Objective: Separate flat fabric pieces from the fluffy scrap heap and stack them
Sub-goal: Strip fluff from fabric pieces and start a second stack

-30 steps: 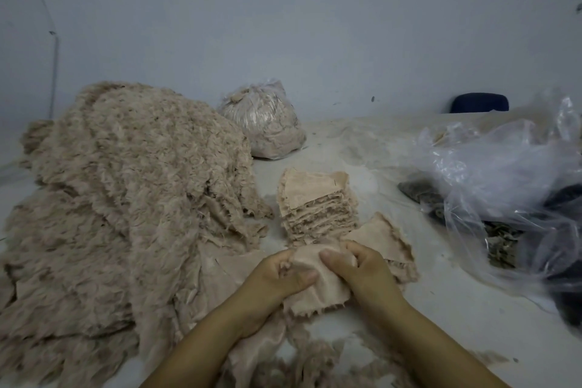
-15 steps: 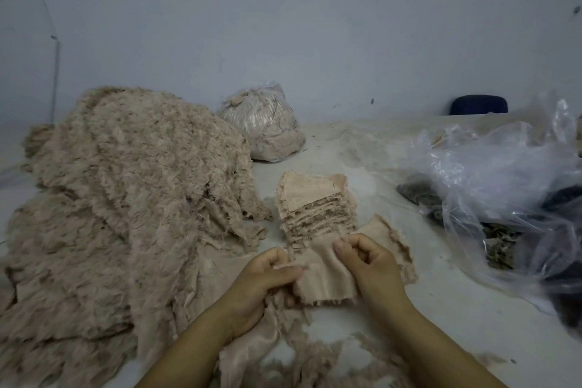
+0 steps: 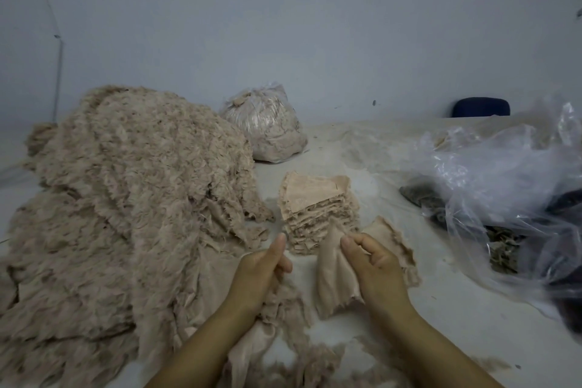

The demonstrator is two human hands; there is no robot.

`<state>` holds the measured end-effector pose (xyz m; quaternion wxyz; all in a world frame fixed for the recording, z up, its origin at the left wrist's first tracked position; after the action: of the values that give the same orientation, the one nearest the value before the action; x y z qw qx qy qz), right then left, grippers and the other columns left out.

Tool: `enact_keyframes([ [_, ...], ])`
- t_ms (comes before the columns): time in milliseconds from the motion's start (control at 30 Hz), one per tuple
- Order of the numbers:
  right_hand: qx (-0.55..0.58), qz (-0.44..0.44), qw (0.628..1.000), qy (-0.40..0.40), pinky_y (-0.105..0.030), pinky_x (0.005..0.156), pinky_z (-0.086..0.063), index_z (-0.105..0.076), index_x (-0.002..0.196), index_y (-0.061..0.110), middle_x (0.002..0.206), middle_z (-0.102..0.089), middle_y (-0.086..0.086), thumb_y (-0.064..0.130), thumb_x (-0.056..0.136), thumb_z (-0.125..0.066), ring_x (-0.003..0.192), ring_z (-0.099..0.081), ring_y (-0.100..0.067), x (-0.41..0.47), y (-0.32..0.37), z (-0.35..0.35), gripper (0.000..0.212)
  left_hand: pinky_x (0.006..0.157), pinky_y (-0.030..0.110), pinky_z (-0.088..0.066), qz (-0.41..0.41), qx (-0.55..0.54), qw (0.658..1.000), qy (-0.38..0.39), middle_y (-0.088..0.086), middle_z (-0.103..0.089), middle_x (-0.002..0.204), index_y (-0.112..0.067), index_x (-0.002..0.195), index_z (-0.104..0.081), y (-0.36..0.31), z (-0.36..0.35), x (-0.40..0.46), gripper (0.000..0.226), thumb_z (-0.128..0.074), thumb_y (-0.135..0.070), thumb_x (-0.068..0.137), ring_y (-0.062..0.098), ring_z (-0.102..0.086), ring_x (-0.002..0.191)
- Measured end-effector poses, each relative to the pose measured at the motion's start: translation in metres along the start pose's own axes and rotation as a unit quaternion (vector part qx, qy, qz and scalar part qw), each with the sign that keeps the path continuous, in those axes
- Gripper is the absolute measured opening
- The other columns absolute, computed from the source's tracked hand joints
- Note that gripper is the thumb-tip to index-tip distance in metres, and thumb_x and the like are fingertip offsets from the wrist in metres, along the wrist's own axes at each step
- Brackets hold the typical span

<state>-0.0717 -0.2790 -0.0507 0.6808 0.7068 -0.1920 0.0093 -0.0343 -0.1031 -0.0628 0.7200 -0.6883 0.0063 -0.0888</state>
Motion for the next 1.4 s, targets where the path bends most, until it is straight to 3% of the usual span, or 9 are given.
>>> enact_keyframes([
  [133, -0.049, 0.034, 0.994, 0.092, -0.019, 0.064, -0.049, -0.072, 0.079, 0.023, 0.075, -0.069, 0.004, 0.015, 0.091, -0.059, 0.069, -0.061, -0.008, -0.01, -0.002, -0.015, 0.02, 0.074, 0.013, -0.049, -0.033, 0.002, 0.992, 0.125, -0.01, -0.069, 0.105, -0.027, 0.116, -0.056, 0.003, -0.013, -0.005, 0.053, -0.078, -0.042, 0.07, 0.004, -0.066, 0.096],
  [267, 0.018, 0.011, 0.999, 0.042, -0.02, 0.055, -0.05, -0.072, 0.08, 0.018, 0.07, -0.07, 0.0, 0.015, 0.091, -0.059, 0.062, -0.062, -0.009, -0.008, 0.001, -0.011, 0.017, 0.048, 0.012, -0.038, -0.064, -0.008, 0.988, 0.137, -0.011, -0.056, 0.052, -0.022, 0.059, -0.063, -0.002, -0.017, -0.008, 0.02, -0.065, -0.027, 0.079, 0.0, -0.05, 0.048],
  [667, -0.187, -0.011, 0.975, -0.12, -0.022, 0.063, -0.046, -0.072, 0.076, 0.023, 0.069, -0.069, 0.013, 0.022, 0.091, -0.061, 0.071, -0.062, -0.007, 0.06, 0.006, 0.053, 0.019, 0.046, 0.024, -0.024, -0.045, 0.066, 0.997, -0.009, -0.001, -0.03, 0.05, -0.014, 0.056, -0.04, -0.001, 0.001, 0.005, 0.041, -0.056, -0.022, 0.093, 0.01, -0.027, 0.045],
  [833, -0.389, -0.085, 0.914, -0.078, -0.031, 0.084, -0.043, -0.064, 0.114, 0.018, 0.102, -0.068, -0.002, 0.041, 0.093, -0.054, 0.103, -0.06, -0.024, 0.065, -0.008, 0.083, 0.033, 0.054, 0.024, -0.038, -0.049, 0.138, 0.984, 0.103, -0.004, -0.051, 0.051, -0.013, 0.062, -0.058, -0.009, 0.006, 0.007, 0.034, -0.056, -0.036, 0.088, 0.007, -0.044, 0.047],
  [933, -0.489, -0.063, 0.867, -0.079, -0.031, 0.074, -0.041, -0.049, 0.128, 0.021, 0.093, -0.056, 0.001, 0.049, 0.092, -0.052, 0.097, -0.059, -0.024, 0.057, -0.004, 0.089, 0.046, 0.07, 0.012, -0.045, -0.048, 0.228, 0.939, 0.253, -0.015, -0.068, 0.086, -0.027, 0.09, -0.069, -0.025, 0.021, 0.007, 0.024, -0.064, -0.047, 0.076, -0.004, -0.059, 0.077],
  [1033, -0.457, 0.076, 0.882, -0.082, -0.029, 0.071, -0.038, -0.059, 0.114, 0.019, 0.096, -0.053, 0.001, 0.027, 0.093, -0.057, 0.087, -0.054, -0.016, 0.037, 0.003, 0.073, 0.023, 0.097, 0.001, -0.029, -0.064, 0.383, 0.838, 0.383, -0.036, -0.041, 0.128, -0.042, 0.115, -0.059, -0.037, 0.044, 0.003, 0.049, -0.074, -0.052, 0.069, -0.019, -0.037, 0.12],
  [1133, -0.37, 0.083, 0.922, 0.078, -0.015, 0.067, -0.039, -0.062, 0.089, 0.029, 0.081, -0.061, 0.01, 0.022, 0.091, -0.062, 0.076, -0.054, -0.007, 0.013, 0.005, 0.037, 0.008, 0.101, 0.01, -0.031, -0.081, 0.493, 0.775, 0.387, -0.015, -0.045, 0.133, -0.02, 0.111, -0.065, -0.029, 0.053, -0.001, 0.036, -0.075, -0.032, 0.079, 0.001, -0.041, 0.125],
  [1200, -0.318, 0.022, 0.93, 0.183, -0.013, 0.065, -0.042, -0.061, 0.083, 0.035, 0.074, -0.062, 0.012, 0.031, 0.089, -0.065, 0.071, -0.056, -0.005, -0.004, 0.001, 0.013, 0.009, 0.095, 0.017, -0.038, -0.116, 0.468, 0.814, 0.325, -0.001, -0.056, 0.12, -0.011, 0.092, -0.064, -0.024, 0.049, -0.007, 0.005, -0.063, -0.015, 0.089, 0.01, -0.051, 0.114],
  [1400, -0.105, -0.203, 0.93, 0.288, -0.028, 0.056, -0.052, -0.062, 0.087, 0.007, 0.072, -0.069, -0.005, 0.059, 0.062, -0.076, 0.061, -0.063, -0.016, -0.026, 0.001, -0.032, 0.059, 0.062, 0.014, -0.038, -0.149, 0.277, 0.941, 0.126, -0.015, -0.056, 0.068, -0.024, 0.072, -0.054, -0.024, 0.027, -0.009, 0.023, -0.06, -0.011, 0.09, -0.005, -0.049, 0.064],
])
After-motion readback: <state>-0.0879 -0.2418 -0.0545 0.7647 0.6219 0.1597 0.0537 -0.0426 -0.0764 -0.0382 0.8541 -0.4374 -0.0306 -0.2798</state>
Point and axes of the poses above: each hand's wrist, its own x-axis towards the middle knuckle, its own z-axis out of the back of the hand, y = z × x, the point moved 1 cm from there along x, towards the middle knuckle
